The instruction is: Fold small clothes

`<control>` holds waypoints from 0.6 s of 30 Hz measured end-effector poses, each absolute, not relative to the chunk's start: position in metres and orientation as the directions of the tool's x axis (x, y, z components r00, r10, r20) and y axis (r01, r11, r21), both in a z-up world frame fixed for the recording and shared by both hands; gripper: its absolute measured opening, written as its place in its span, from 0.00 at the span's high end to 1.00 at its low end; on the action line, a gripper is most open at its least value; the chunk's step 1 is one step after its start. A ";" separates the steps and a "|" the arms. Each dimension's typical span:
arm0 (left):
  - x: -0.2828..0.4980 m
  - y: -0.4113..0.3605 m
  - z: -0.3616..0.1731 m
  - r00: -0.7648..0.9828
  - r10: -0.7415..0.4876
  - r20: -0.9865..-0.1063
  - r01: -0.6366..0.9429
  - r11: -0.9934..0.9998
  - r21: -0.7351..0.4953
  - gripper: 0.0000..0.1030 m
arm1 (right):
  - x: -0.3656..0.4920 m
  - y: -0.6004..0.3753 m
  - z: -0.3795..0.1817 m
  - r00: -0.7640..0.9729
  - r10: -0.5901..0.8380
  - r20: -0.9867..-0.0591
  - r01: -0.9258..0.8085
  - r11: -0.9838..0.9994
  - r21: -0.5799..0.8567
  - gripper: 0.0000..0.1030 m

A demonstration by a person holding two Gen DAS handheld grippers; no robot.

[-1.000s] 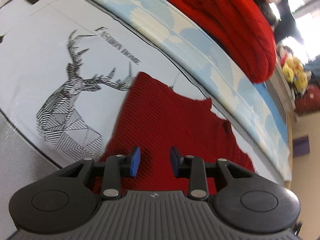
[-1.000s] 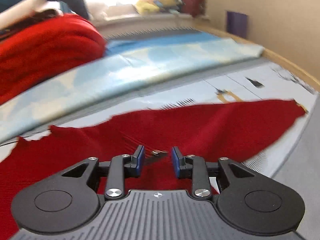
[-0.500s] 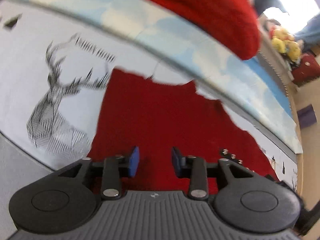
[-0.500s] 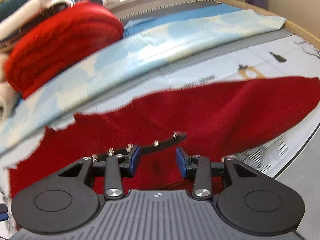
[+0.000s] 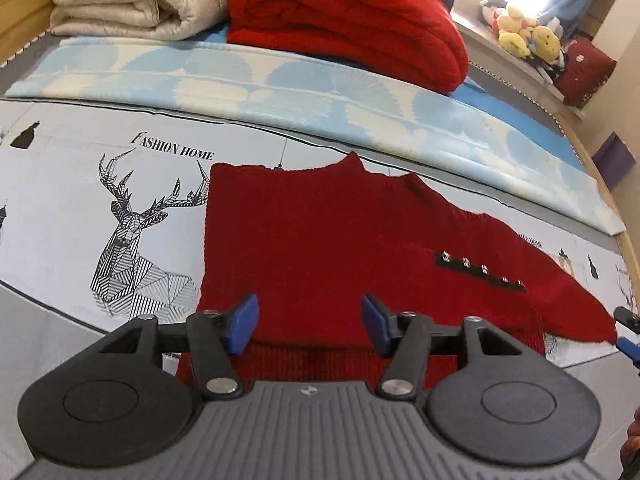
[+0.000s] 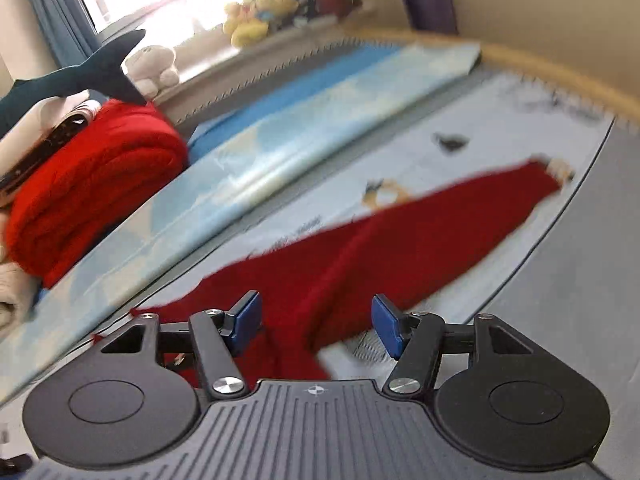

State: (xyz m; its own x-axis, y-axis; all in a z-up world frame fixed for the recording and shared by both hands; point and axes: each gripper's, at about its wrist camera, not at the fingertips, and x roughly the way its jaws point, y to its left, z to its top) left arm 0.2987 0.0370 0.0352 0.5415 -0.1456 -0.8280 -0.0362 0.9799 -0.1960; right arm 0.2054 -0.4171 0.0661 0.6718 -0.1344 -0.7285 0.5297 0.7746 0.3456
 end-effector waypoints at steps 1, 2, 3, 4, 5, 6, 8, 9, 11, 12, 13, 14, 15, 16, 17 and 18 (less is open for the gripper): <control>0.293 0.035 0.035 0.544 -0.146 -0.826 -0.029 0.981 -0.192 0.37 | 0.202 -0.414 0.066 0.672 -0.134 -0.729 0.520 0.786 0.335 0.39; 0.288 0.032 0.035 0.546 -0.148 -0.824 -0.020 0.982 -0.189 0.37 | 0.199 -0.411 0.066 0.674 -0.131 -0.727 0.507 0.798 0.326 0.39; 0.282 0.030 0.035 0.549 -0.148 -0.823 -0.011 0.983 -0.184 0.36 | 0.196 -0.408 0.067 0.678 -0.125 -0.725 0.494 0.807 0.323 0.39; 0.278 0.028 0.034 0.551 -0.146 -0.822 -0.005 0.984 -0.178 0.35 | 0.193 -0.406 0.067 0.682 -0.116 -0.722 0.482 0.814 0.324 0.39; 0.274 0.026 0.034 0.554 -0.141 -0.820 -0.003 0.985 -0.171 0.35 | 0.189 -0.403 0.067 0.685 -0.111 -0.720 0.473 0.819 0.325 0.39; 0.269 0.025 0.033 0.558 -0.134 -0.819 -0.004 0.986 -0.164 0.35 | 0.186 -0.402 0.067 0.688 -0.107 -0.718 0.466 0.823 0.324 0.39; 0.262 0.022 0.033 0.568 -0.120 -0.814 -0.010 0.988 -0.153 0.35 | 0.179 -0.401 0.069 0.692 -0.109 -0.713 0.460 0.828 0.320 0.39; 0.259 0.021 0.033 0.574 -0.116 -0.811 -0.012 0.989 -0.150 0.35 | 0.176 -0.402 0.069 0.693 -0.113 -0.712 0.461 0.828 0.318 0.39; 0.253 0.019 0.034 0.586 -0.116 -0.802 -0.015 0.988 -0.154 0.32 | 0.170 -0.403 0.069 0.690 -0.117 -0.714 0.469 0.824 0.318 0.39; 0.249 0.017 0.034 0.593 -0.117 -0.796 -0.017 0.987 -0.157 0.30 | 0.167 -0.404 0.069 0.687 -0.120 -0.717 0.475 0.821 0.318 0.39; 0.246 0.015 0.034 0.599 -0.115 -0.793 -0.016 0.988 -0.155 0.30 | 0.164 -0.404 0.067 0.683 -0.123 -0.720 0.479 0.819 0.315 0.39; 0.244 0.013 0.034 0.602 -0.114 -0.791 -0.015 0.988 -0.153 0.30 | 0.162 -0.405 0.066 0.680 -0.125 -0.723 0.482 0.819 0.312 0.39; 0.240 0.010 0.033 0.606 -0.112 -0.787 -0.014 0.988 -0.151 0.30 | 0.159 -0.405 0.064 0.677 -0.128 -0.725 0.484 0.819 0.307 0.39; 0.238 0.008 0.033 0.609 -0.113 -0.785 -0.014 0.988 -0.153 0.30 | 0.156 -0.405 0.063 0.674 -0.129 -0.727 0.485 0.820 0.304 0.39; 0.236 0.006 0.033 0.612 -0.114 -0.783 -0.015 0.988 -0.156 0.30 | 0.153 -0.405 0.060 0.671 -0.129 -0.730 0.485 0.821 0.301 0.39; 0.235 0.005 0.033 0.616 -0.115 -0.780 -0.017 0.987 -0.160 0.30 | 0.150 -0.405 0.059 0.668 -0.129 -0.733 0.487 0.820 0.300 0.39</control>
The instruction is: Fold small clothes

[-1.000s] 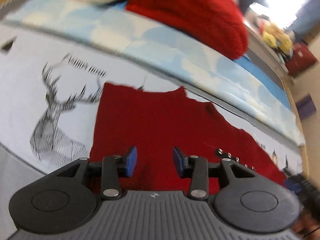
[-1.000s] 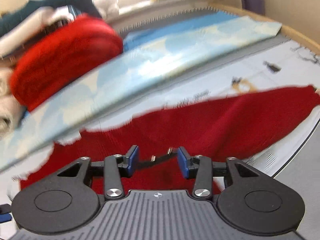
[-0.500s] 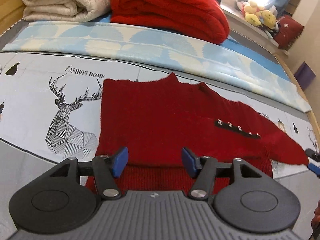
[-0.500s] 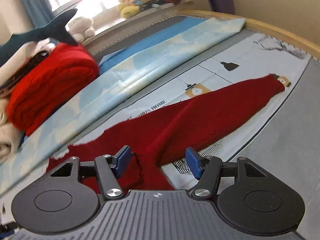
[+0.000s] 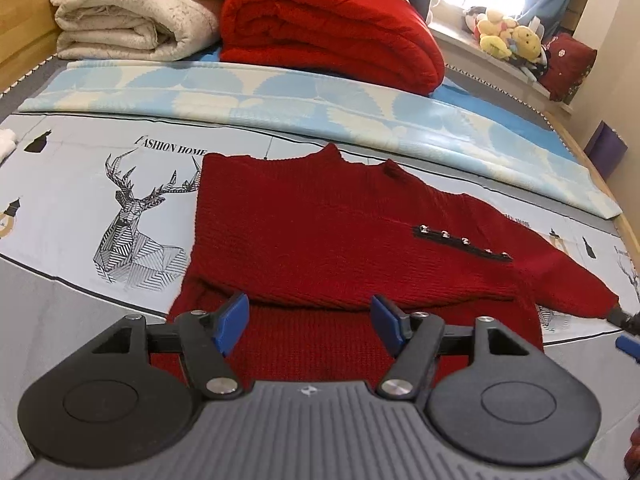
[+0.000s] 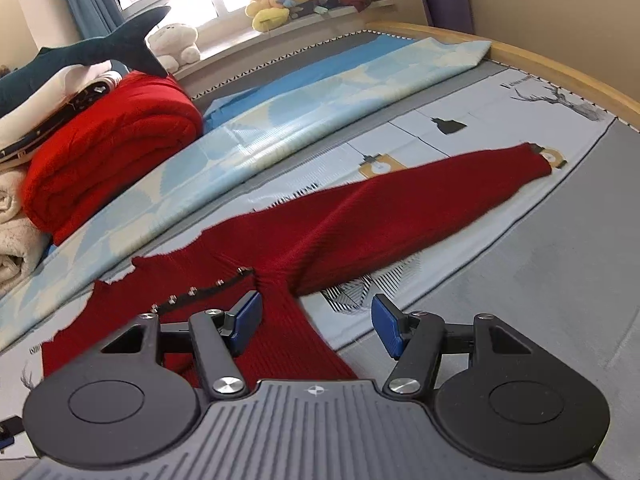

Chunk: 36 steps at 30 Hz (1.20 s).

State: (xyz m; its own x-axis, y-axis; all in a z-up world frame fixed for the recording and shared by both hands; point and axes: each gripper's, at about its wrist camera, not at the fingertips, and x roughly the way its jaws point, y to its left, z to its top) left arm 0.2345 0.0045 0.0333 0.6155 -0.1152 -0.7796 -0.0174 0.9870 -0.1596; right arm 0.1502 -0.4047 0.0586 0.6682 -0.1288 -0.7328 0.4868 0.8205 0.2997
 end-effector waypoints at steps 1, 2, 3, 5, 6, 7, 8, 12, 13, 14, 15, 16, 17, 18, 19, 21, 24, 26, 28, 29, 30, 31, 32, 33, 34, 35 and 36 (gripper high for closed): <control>0.234 0.003 0.033 0.620 -0.115 -0.776 -0.020 0.987 -0.162 0.30 | 0.148 -0.405 0.057 0.666 -0.127 -0.735 0.488 0.820 0.300 0.39; 0.233 0.001 0.033 0.624 -0.117 -0.773 -0.019 0.986 -0.164 0.30 | 0.145 -0.404 0.056 0.665 -0.125 -0.736 0.487 0.820 0.301 0.39; 0.232 -0.001 0.034 0.627 -0.122 -0.769 -0.014 0.986 -0.168 0.30 | 0.143 -0.404 0.055 0.664 -0.125 -0.737 0.487 0.820 0.299 0.39; 0.231 -0.007 0.034 0.634 -0.127 -0.763 -0.002 0.986 -0.166 0.30 | 0.141 -0.404 0.054 0.665 -0.121 -0.737 0.486 0.819 0.304 0.40; 0.230 -0.009 0.033 0.638 -0.124 -0.760 0.003 0.987 -0.159 0.30 | 0.141 -0.404 0.054 0.669 -0.118 -0.734 0.482 0.821 0.308 0.40; 0.230 -0.011 0.033 0.641 -0.120 -0.758 0.005 0.988 -0.152 0.30 | 0.141 -0.403 0.055 0.673 -0.118 -0.730 0.478 0.823 0.307 0.41; 0.228 -0.013 0.032 0.645 -0.117 -0.755 0.005 0.989 -0.149 0.30 | 0.141 -0.402 0.056 0.680 -0.123 -0.723 0.472 0.828 0.303 0.42; 0.224 -0.015 0.027 0.654 -0.117 -0.748 -0.003 0.987 -0.158 0.30 | 0.141 -0.397 0.059 0.721 -0.109 -0.685 0.425 0.850 0.312 0.55; 0.223 -0.016 0.027 0.656 -0.125 -0.744 0.001 0.986 -0.164 0.30 | 0.141 -0.395 0.060 0.729 -0.099 -0.677 0.407 0.858 0.313 0.58; 0.223 -0.018 0.027 0.662 -0.130 -0.738 0.006 0.986 -0.168 0.30 | 0.141 -0.392 0.060 0.735 -0.093 -0.671 0.391 0.867 0.308 0.59; 0.222 -0.019 0.029 0.673 -0.139 -0.727 0.014 0.984 -0.176 0.30 | 0.141 -0.390 0.061 0.742 -0.089 -0.665 0.377 0.875 0.304 0.62; 0.222 -0.020 0.030 0.680 -0.149 -0.717 0.020 0.982 -0.185 0.30 | 0.141 -0.388 0.061 0.751 -0.084 -0.656 0.364 0.880 0.304 0.62; 0.221 -0.020 0.031 0.688 -0.160 -0.708 0.026 0.980 -0.195 0.29 | 0.141 -0.387 0.062 0.759 -0.081 -0.646 0.357 0.882 0.309 0.62; 0.220 -0.020 0.032 0.696 -0.170 -0.698 0.033 0.978 -0.205 0.25 | 0.141 -0.387 0.063 0.766 -0.081 -0.638 0.355 0.880 0.314 0.62; 0.219 -0.020 0.032 0.704 -0.177 -0.688 0.036 0.976 -0.215 0.21 | 0.142 -0.386 0.064 0.774 -0.078 -0.628 0.351 0.879 0.323 0.62; 0.217 -0.019 0.034 0.719 -0.185 -0.670 0.036 0.972 -0.231 0.16 | 0.142 -0.383 0.066 0.785 -0.075 -0.615 0.342 0.880 0.330 0.62; 0.216 -0.015 0.034 0.738 -0.218 -0.638 0.045 0.960 -0.276 0.15 | 0.143 -0.377 0.065 0.787 -0.092 -0.610 0.340 0.890 0.304 0.60; 0.217 -0.014 0.035 0.759 -0.209 -0.616 0.037 0.959 -0.280 0.15 | 0.145 -0.373 0.063 0.783 -0.103 -0.614 0.337 0.899 0.279 0.55; 0.221 -0.015 0.037 0.770 -0.192 -0.609 0.029 0.963 -0.267 0.15 | 0.148 -0.373 0.061 0.781 -0.111 -0.614 0.335 0.904 0.264 0.53; 0.224 -0.016 0.039 0.776 -0.183 -0.604 0.022 0.964 -0.264 0.14 | 0.149 -0.373 0.060 0.782 -0.116 -0.613 0.335 0.907 0.256 0.52; 0.226 -0.016 0.041 0.779 -0.179 -0.601 0.020 0.965 -0.262 0.14 | 0.150 -0.375 0.057 0.781 -0.127 -0.612 0.341 0.907 0.247 0.52; 0.228 -0.018 0.043 0.779 -0.176 -0.601 0.023 0.967 -0.253 0.13 | 0.152 -0.378 0.054 0.777 -0.134 -0.615 0.350 0.904 0.245 0.52; 0.230 -0.020 0.045 0.778 -0.172 -0.604 0.031 0.971 -0.236 0.12 | 0.154 -0.382 0.050 0.771 -0.133 -0.623 0.360 0.898 0.253 0.52; 0.233 -0.023 0.046 0.778 -0.170 -0.604 0.041 0.974 -0.222 0.12 | 0.157 -0.388 0.045 0.761 -0.129 -0.635 0.375 0.887 0.269 0.52; 0.234 -0.025 0.047 0.779 -0.170 -0.604 0.047 0.976 -0.214 0.12 | 0.160 -0.394 0.040 0.748 -0.122 -0.652 0.393 0.874 0.287 0.52; 0.236 -0.027 0.048 0.776 -0.170 -0.607 0.049 0.976 -0.211 0.12 | 0.163 -0.398 0.036 0.740 -0.112 -0.663 0.408 0.859 0.310 0.52; 0.239 -0.029 0.048 0.773 -0.172 -0.610 0.049 0.976 -0.213 0.12 | 0.165 -0.403 0.033 0.735 -0.103 -0.670 0.422 0.843 0.334 0.52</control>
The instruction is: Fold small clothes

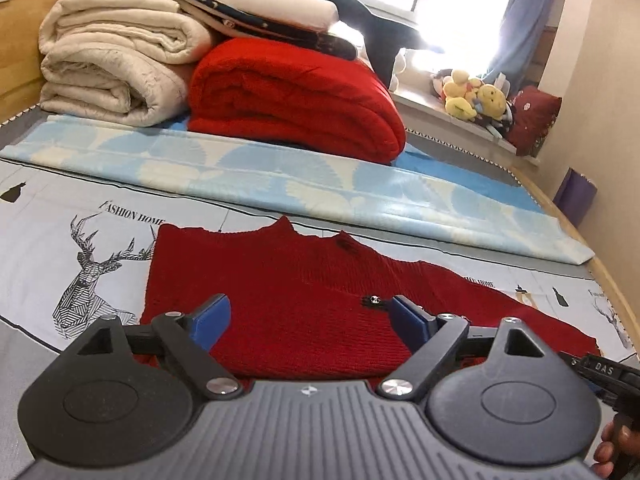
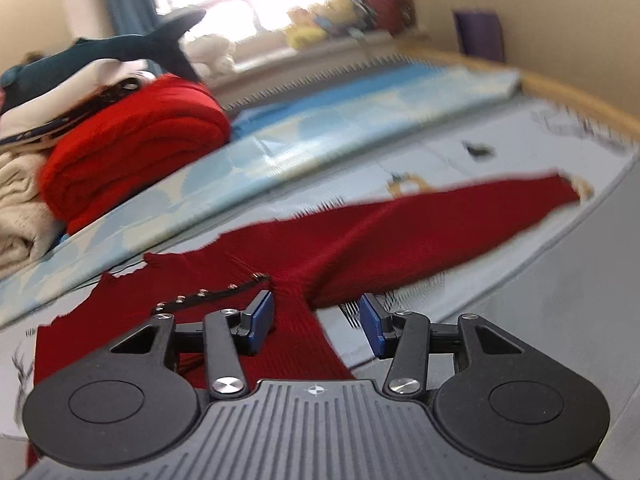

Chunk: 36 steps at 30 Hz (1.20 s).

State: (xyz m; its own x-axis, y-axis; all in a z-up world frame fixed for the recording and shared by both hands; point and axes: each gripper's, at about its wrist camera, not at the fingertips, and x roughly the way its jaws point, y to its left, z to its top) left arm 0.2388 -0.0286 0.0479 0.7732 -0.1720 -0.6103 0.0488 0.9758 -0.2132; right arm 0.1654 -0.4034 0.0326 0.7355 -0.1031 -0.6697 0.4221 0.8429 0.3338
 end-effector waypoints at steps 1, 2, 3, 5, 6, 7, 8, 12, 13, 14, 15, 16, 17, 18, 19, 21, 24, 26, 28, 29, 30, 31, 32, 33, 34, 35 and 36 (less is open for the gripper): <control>0.241 -0.030 0.048 0.771 -0.177 -0.612 0.051 0.974 -0.219 0.12 | 0.168 -0.406 0.030 0.730 -0.102 -0.676 0.435 0.832 0.344 0.52; 0.244 -0.030 0.047 0.768 -0.183 -0.614 0.052 0.973 -0.225 0.11 | 0.171 -0.408 0.027 0.723 -0.106 -0.683 0.449 0.823 0.348 0.52; 0.247 -0.032 0.047 0.763 -0.185 -0.619 0.052 0.973 -0.226 0.06 | 0.174 -0.410 0.025 0.718 -0.109 -0.688 0.458 0.818 0.349 0.52; 0.252 -0.034 0.045 0.763 -0.166 -0.625 0.041 0.977 -0.210 0.04 | 0.181 -0.412 0.023 0.712 -0.111 -0.694 0.468 0.811 0.351 0.52; 0.254 -0.034 0.044 0.770 -0.141 -0.622 0.026 0.981 -0.190 0.04 | 0.184 -0.412 0.022 0.712 -0.111 -0.694 0.470 0.810 0.352 0.52; 0.256 -0.033 0.043 0.777 -0.121 -0.618 0.014 0.985 -0.175 0.04 | 0.187 -0.412 0.021 0.711 -0.112 -0.695 0.470 0.810 0.350 0.52; 0.258 -0.032 0.042 0.782 -0.108 -0.614 0.006 0.986 -0.166 0.04 | 0.190 -0.412 0.020 0.710 -0.114 -0.695 0.470 0.811 0.347 0.52; 0.265 -0.029 0.039 0.794 -0.098 -0.600 0.012 0.989 -0.145 0.04 | 0.201 -0.413 0.018 0.710 -0.096 -0.698 0.458 0.815 0.354 0.52; 0.267 -0.029 0.039 0.796 -0.095 -0.597 0.014 0.990 -0.139 0.04 | 0.203 -0.414 0.017 0.710 -0.096 -0.698 0.458 0.815 0.354 0.52; 0.269 -0.029 0.037 0.797 -0.088 -0.597 0.011 0.991 -0.132 0.04 | 0.205 -0.415 0.017 0.709 -0.098 -0.698 0.461 0.814 0.354 0.52; 0.270 -0.029 0.037 0.796 -0.087 -0.599 0.011 0.992 -0.129 0.04 | 0.206 -0.416 0.017 0.708 -0.101 -0.699 0.466 0.811 0.355 0.52; 0.272 -0.029 0.035 0.794 -0.091 -0.602 0.017 0.992 -0.127 0.04 | 0.208 -0.418 0.016 0.708 -0.104 -0.699 0.470 0.808 0.356 0.52; 0.274 -0.030 0.034 0.791 -0.092 -0.605 0.025 0.993 -0.118 0.04 | 0.209 -0.419 0.015 0.706 -0.107 -0.700 0.474 0.806 0.355 0.52; 0.276 -0.031 0.032 0.789 -0.089 -0.608 0.028 0.994 -0.109 0.04 | 0.211 -0.419 0.014 0.702 -0.111 -0.704 0.478 0.806 0.350 0.52; 0.278 -0.031 0.031 0.787 -0.081 -0.611 0.027 0.995 -0.097 0.04 | 0.213 -0.419 0.013 0.696 -0.115 -0.709 0.481 0.808 0.341 0.52; 0.280 -0.029 0.029 0.786 -0.071 -0.615 0.024 0.996 -0.084 0.04 | 0.216 -0.420 0.010 0.682 -0.137 -0.719 0.492 0.812 0.313 0.52; 0.284 -0.025 0.027 0.777 -0.077 -0.625 0.024 0.995 -0.092 0.04 | 0.220 -0.429 0.004 0.663 -0.177 -0.727 0.525 0.802 0.284 0.52; 0.287 -0.023 0.026 0.762 -0.105 -0.639 0.045 0.993 -0.109 0.03 | 0.221 -0.442 -0.003 0.645 -0.197 -0.738 0.567 0.771 0.289 0.52; 0.289 -0.025 0.022 0.746 -0.119 -0.655 0.068 0.992 -0.103 0.02 | 0.220 -0.458 -0.012 0.628 -0.218 -0.747 0.612 0.732 0.300 0.52; 0.289 -0.025 0.020 0.740 -0.122 -0.661 0.076 0.992 -0.098 0.02 | 0.219 -0.467 -0.016 0.622 -0.229 -0.749 0.632 0.711 0.307 0.52; 0.291 -0.025 0.017 0.729 -0.120 -0.674 0.081 0.993 -0.089 0.02 | 0.217 -0.476 -0.019 0.617 -0.243 -0.749 0.652 0.691 0.313 0.52; 0.292 -0.026 0.015 0.720 -0.116 -0.684 0.082 0.993 -0.083 0.02 | 0.215 -0.484 -0.023 0.610 -0.259 -0.749 0.669 0.674 0.313 0.52; 0.293 -0.025 0.013 0.714 -0.115 -0.691 0.082 0.993 -0.081 0.02 | 0.213 -0.493 -0.025 0.604 -0.279 -0.747 0.689 0.653 0.313 0.52; 0.294 -0.025 0.012 0.710 -0.115 -0.695 0.079 0.993 -0.084 0.02 | 0.210 -0.502 -0.028 0.600 -0.298 -0.743 0.707 0.631 0.318 0.52; 0.294 -0.024 0.011 0.707 -0.113 -0.698 0.073 0.994 -0.087 0.01 | 0.207 -0.513 -0.031 0.596 -0.318 -0.737 0.726 0.604 0.327 0.52; 0.295 -0.023 0.011 0.705 -0.112 -0.700 0.067 0.994 -0.091 0.01 | 0.204 -0.521 -0.034 0.595 -0.333 -0.732 0.739 0.585 0.334 0.52; 0.294 -0.023 0.010 0.702 -0.120 -0.702 0.071 0.993 -0.099 0.01 | 0.202 -0.530 -0.037 0.594 -0.350 -0.724 0.749 0.568 0.340 0.52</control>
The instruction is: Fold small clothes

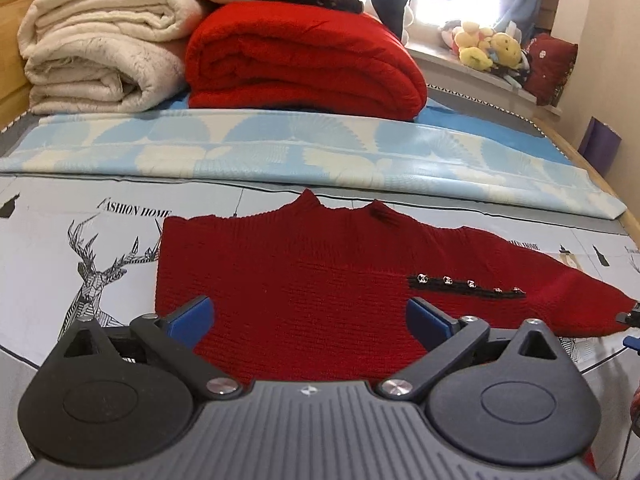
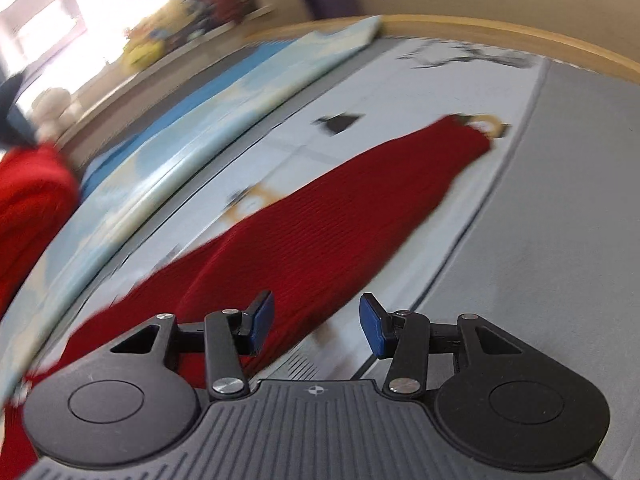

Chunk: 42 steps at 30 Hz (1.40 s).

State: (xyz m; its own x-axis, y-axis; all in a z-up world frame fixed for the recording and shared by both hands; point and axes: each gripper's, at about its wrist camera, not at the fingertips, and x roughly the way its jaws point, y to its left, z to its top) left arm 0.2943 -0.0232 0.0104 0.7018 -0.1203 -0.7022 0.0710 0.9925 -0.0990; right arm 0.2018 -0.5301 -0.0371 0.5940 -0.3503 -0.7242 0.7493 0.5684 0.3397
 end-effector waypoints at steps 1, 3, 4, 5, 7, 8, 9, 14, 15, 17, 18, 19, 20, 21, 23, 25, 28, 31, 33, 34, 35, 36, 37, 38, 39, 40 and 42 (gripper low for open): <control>0.294 -0.024 0.010 0.699 -0.125 -0.704 0.075 0.992 -0.101 0.01 | 0.200 -0.539 -0.041 0.591 -0.366 -0.719 0.757 0.558 0.339 0.52; 0.294 -0.025 0.008 0.690 -0.136 -0.711 0.087 0.991 -0.105 0.01 | 0.197 -0.555 -0.049 0.571 -0.394 -0.720 0.784 0.523 0.336 0.52; 0.293 -0.026 0.008 0.686 -0.139 -0.714 0.089 0.990 -0.107 0.01 | 0.195 -0.564 -0.053 0.563 -0.398 -0.724 0.797 0.495 0.347 0.52; 0.294 -0.026 0.007 0.681 -0.141 -0.719 0.091 0.990 -0.108 0.01 | 0.193 -0.572 -0.058 0.554 -0.397 -0.732 0.810 0.461 0.363 0.52; 0.293 -0.028 0.005 0.672 -0.149 -0.725 0.098 0.989 -0.112 0.01 | 0.190 -0.589 -0.071 0.547 -0.378 -0.747 0.825 0.394 0.405 0.52; 0.294 -0.029 0.004 0.667 -0.154 -0.729 0.102 0.988 -0.115 0.01 | 0.190 -0.597 -0.078 0.555 -0.361 -0.749 0.822 0.377 0.428 0.51; 0.294 -0.030 0.003 0.664 -0.157 -0.731 0.106 0.988 -0.116 0.01 | 0.191 -0.601 -0.080 0.566 -0.366 -0.739 0.816 0.380 0.436 0.51; 0.292 -0.031 0.004 0.663 -0.152 -0.733 0.106 0.988 -0.110 0.01 | 0.208 -0.606 -0.084 0.578 -0.392 -0.716 0.805 0.419 0.420 0.68; 0.292 -0.029 0.005 0.665 -0.155 -0.730 0.105 0.988 -0.114 0.01 | 0.209 -0.606 -0.085 0.576 -0.400 -0.713 0.804 0.432 0.408 0.85; 0.291 -0.027 0.007 0.667 -0.162 -0.727 0.107 0.987 -0.122 0.01 | 0.211 -0.594 -0.083 0.560 -0.468 -0.683 0.810 0.482 0.335 0.90; 0.291 -0.026 0.007 0.666 -0.163 -0.728 0.107 0.987 -0.123 0.01 | 0.212 -0.586 -0.079 0.554 -0.495 -0.669 0.808 0.512 0.290 0.91; 0.291 -0.025 0.007 0.664 -0.163 -0.730 0.108 0.987 -0.123 0.01 | 0.214 -0.579 -0.074 0.551 -0.524 -0.650 0.805 0.538 0.250 0.92; 0.291 -0.024 0.007 0.661 -0.163 -0.732 0.110 0.987 -0.120 0.01 | 0.216 -0.573 -0.067 0.555 -0.545 -0.629 0.803 0.549 0.232 0.92; 0.291 -0.022 0.007 0.659 -0.159 -0.735 0.108 0.987 -0.116 0.01 | 0.218 -0.568 -0.057 0.567 -0.557 -0.607 0.797 0.558 0.232 0.92; 0.292 -0.018 0.008 0.658 -0.145 -0.739 0.095 0.989 -0.110 0.01 | 0.225 -0.552 -0.031 0.618 -0.576 -0.535 0.759 0.614 0.216 0.92; 0.294 -0.012 0.010 0.656 -0.135 -0.742 0.075 0.991 -0.113 0.01 | 0.232 -0.530 -0.005 0.682 -0.565 -0.464 0.702 0.683 0.200 0.93; 0.297 0.000 0.011 0.652 -0.108 -0.751 0.025 0.992 -0.121 0.01 | 0.240 -0.481 0.034 0.792 -0.482 -0.373 0.575 0.795 0.193 0.93; 0.300 0.012 0.011 0.644 -0.073 -0.762 -0.036 0.991 -0.125 0.01 | 0.243 -0.420 0.064 0.885 -0.349 -0.307 0.416 0.890 0.188 0.93; 0.302 0.022 0.011 0.637 -0.047 -0.769 -0.085 0.988 -0.130 0.01 | 0.243 -0.376 0.077 0.930 -0.240 -0.277 0.298 0.936 0.187 0.93; 0.303 0.027 0.012 0.633 -0.035 -0.773 -0.108 0.985 -0.133 0.01 | 0.243 -0.352 0.082 0.946 -0.177 -0.270 0.231 0.955 0.183 0.93; 0.304 0.033 0.012 0.630 -0.023 -0.777 -0.133 0.982 -0.137 0.01 | 0.242 -0.327 0.084 0.957 -0.111 -0.268 0.162 0.971 0.173 0.93; 0.305 0.038 0.013 0.626 -0.014 -0.780 -0.158 0.977 -0.144 0.01 | 0.241 -0.305 0.085 0.963 -0.054 -0.265 0.100 0.982 0.161 0.93; 0.306 0.044 0.014 0.623 -0.009 -0.782 -0.179 0.972 -0.154 0.01 | 0.239 -0.282 0.084 0.964 0.003 -0.266 0.037 0.989 0.145 0.93; 0.306 0.050 0.015 0.622 -0.005 -0.783 -0.202 0.965 -0.167 0.01 | 0.238 -0.260 0.080 0.958 0.065 -0.278 -0.030 0.991 0.128 0.93; 0.307 0.054 0.016 0.622 -0.002 -0.783 -0.217 0.960 -0.174 0.01 | 0.238 -0.242 0.076 0.947 0.117 -0.298 -0.088 0.990 0.111 0.93; 0.307 0.059 0.016 0.621 0.003 -0.784 -0.231 0.956 -0.179 0.01 | 0.238 -0.223 0.069 0.930 0.164 -0.328 -0.140 0.986 0.095 0.93; 0.309 0.065 0.017 0.615 0.010 -0.788 -0.248 0.952 -0.181 0.01 | 0.241 -0.192 0.050 0.866 0.250 -0.434 -0.243 0.967 0.072 0.93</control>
State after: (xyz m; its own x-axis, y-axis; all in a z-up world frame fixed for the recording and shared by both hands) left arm 0.3085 0.0652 0.0169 0.6152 0.0102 -0.7883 -0.2477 0.9518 -0.1810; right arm 0.2406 -0.1921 0.0501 0.8656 0.2503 -0.4336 -0.2434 0.9672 0.0724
